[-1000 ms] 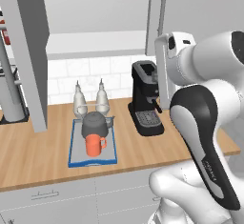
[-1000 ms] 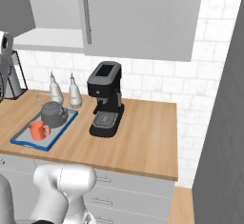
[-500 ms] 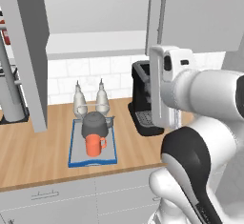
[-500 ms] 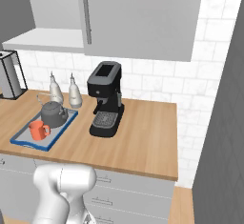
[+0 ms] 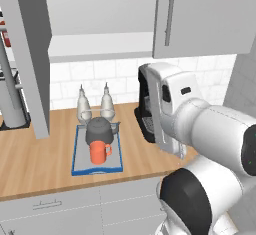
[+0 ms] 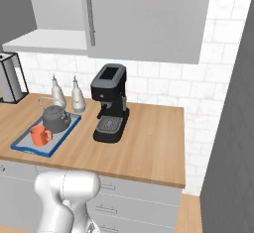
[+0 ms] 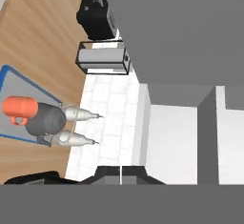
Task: Pick the kettle from the counter and place it on the tray. Then pick the mug from the cabinet and place it on the tray. Then close the cabinet doors.
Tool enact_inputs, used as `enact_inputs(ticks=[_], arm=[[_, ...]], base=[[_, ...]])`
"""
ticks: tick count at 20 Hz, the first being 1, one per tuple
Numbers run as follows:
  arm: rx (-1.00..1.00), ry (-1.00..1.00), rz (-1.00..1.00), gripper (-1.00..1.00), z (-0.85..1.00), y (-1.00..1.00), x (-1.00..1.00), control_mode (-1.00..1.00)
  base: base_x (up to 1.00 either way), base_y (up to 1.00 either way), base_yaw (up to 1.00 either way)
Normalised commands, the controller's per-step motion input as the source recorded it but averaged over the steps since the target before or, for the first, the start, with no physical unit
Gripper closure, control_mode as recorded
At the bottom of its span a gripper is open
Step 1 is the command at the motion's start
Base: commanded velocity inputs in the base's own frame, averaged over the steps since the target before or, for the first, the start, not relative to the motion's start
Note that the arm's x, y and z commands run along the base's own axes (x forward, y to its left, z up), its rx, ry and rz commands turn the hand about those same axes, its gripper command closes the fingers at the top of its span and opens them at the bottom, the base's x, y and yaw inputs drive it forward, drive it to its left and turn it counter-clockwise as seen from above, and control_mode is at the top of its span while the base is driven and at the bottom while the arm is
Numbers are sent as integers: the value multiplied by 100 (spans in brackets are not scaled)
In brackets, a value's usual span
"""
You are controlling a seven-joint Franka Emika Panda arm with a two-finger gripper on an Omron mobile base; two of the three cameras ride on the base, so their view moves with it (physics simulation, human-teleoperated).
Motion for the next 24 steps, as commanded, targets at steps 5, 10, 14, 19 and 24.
enact_inputs(ticks=[5, 10, 14, 19, 24], arm=[[-4, -22, 0, 100, -9, 29, -25, -100], [-6, -11, 0, 100, -7, 34, -14, -100], [-6, 0, 0, 100, -1, 12, -12, -100], [-5, -6, 1, 100, -21, 17, -4, -100], [-1, -22, 0, 100, -15, 26, -17, -100]], base=[[0, 0, 0], [0, 0, 0], [0, 0, 0], [0, 0, 0], [0, 0, 0]])
